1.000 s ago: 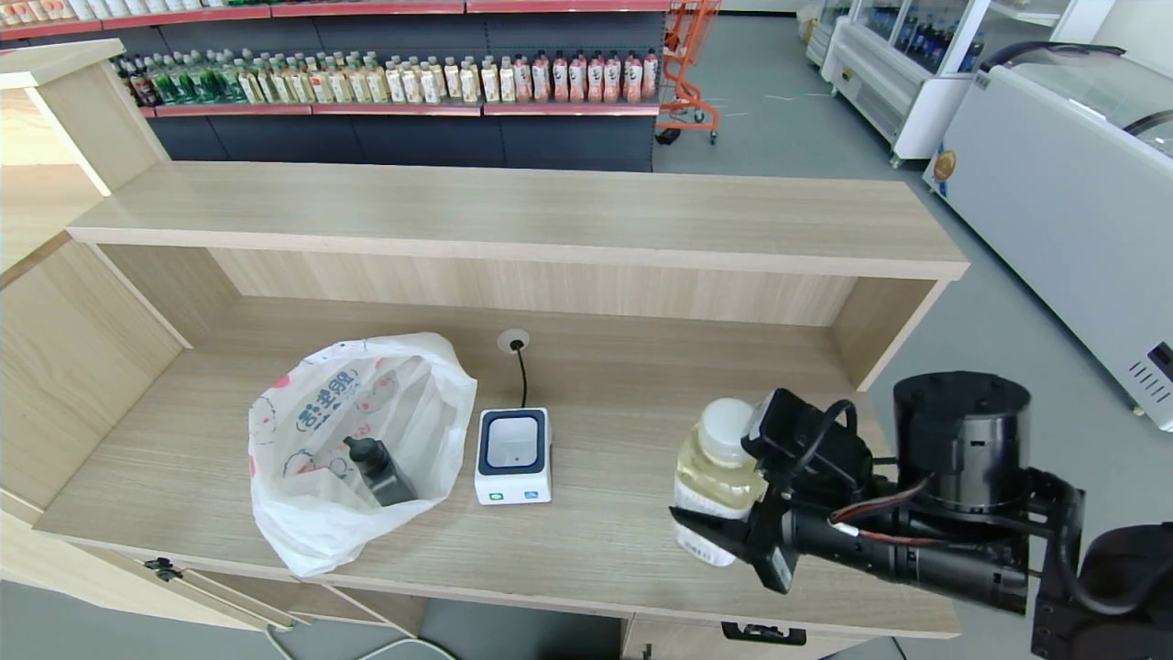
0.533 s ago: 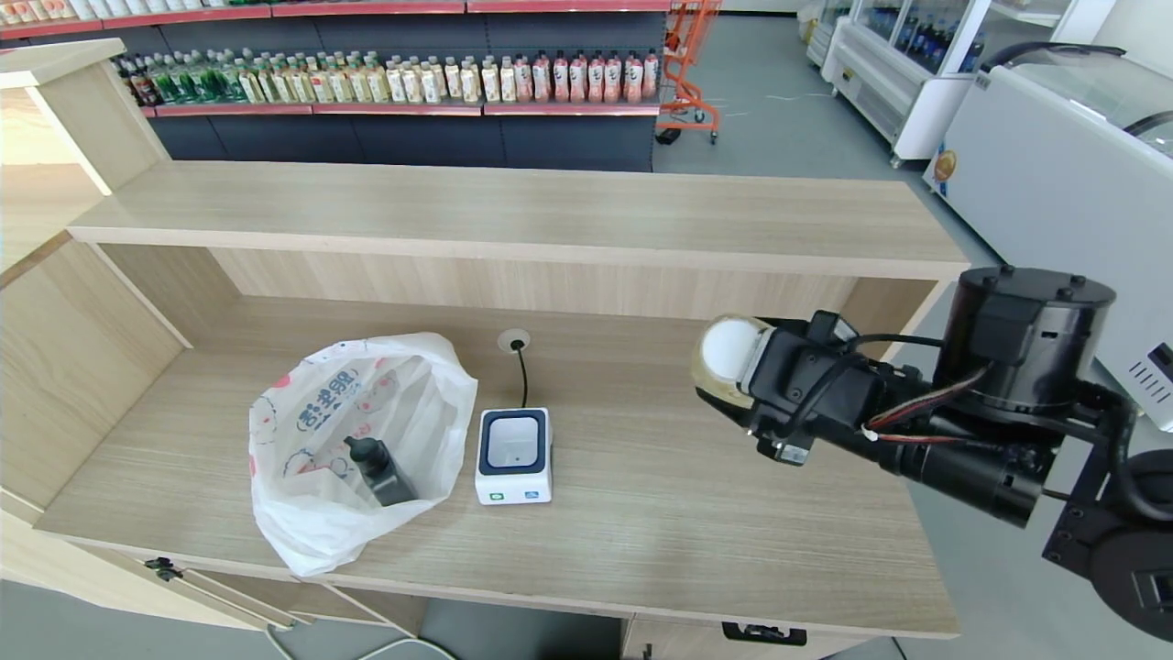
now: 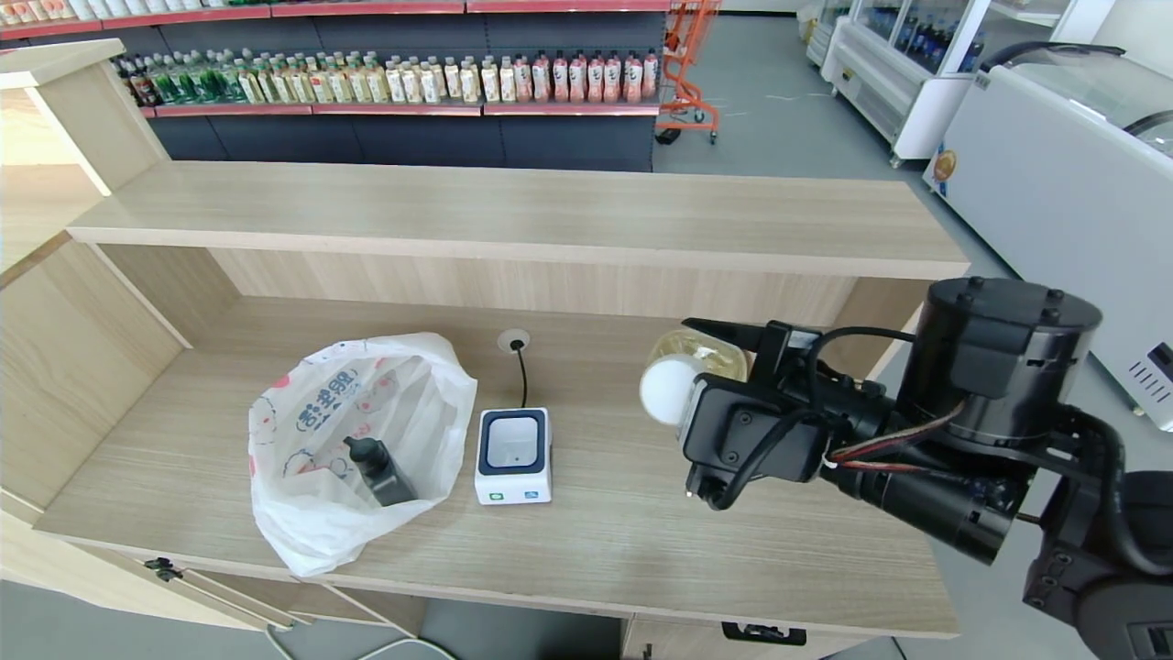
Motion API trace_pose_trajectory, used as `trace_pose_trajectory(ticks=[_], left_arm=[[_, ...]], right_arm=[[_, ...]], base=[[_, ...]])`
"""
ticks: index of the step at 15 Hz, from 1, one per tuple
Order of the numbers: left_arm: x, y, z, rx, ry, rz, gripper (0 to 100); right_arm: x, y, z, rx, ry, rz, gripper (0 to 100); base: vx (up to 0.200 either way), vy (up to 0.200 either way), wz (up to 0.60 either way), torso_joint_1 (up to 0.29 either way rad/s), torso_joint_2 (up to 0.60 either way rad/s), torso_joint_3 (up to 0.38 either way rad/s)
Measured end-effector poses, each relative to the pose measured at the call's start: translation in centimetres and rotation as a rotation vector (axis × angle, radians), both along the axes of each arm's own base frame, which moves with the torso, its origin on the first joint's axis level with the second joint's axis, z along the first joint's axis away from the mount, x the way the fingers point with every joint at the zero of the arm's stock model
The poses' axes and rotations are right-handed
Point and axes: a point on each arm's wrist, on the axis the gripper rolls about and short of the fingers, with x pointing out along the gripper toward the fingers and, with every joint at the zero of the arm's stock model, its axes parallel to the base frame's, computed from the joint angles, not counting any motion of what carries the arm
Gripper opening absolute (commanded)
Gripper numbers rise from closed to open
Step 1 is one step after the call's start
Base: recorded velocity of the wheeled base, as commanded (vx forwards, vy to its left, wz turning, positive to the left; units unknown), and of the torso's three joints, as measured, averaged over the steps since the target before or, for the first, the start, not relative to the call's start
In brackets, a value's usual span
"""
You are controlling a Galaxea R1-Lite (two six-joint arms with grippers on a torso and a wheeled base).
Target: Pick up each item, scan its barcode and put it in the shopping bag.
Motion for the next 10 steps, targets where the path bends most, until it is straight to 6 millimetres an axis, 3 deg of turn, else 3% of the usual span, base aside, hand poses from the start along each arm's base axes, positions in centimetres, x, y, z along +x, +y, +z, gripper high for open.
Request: trace_pose_trajectory(ticks=[1,10], left_arm=[[0.0,0.0,0.0,-0.001,0.000,0.000,100],[0.0,0.0,0.0,0.000,0.000,-0.001,100]], right_arm=[[-0.2,0.3,0.0,-0.001,-0.001,0.003,0],[-1.2,2.2,-0.4,-0.004,-0.003,0.052,0]], base=[[0.000,0.000,0.00,0.000,0.00,0.000],[0.000,0.200,0.00,0.001,0.00,0.005]])
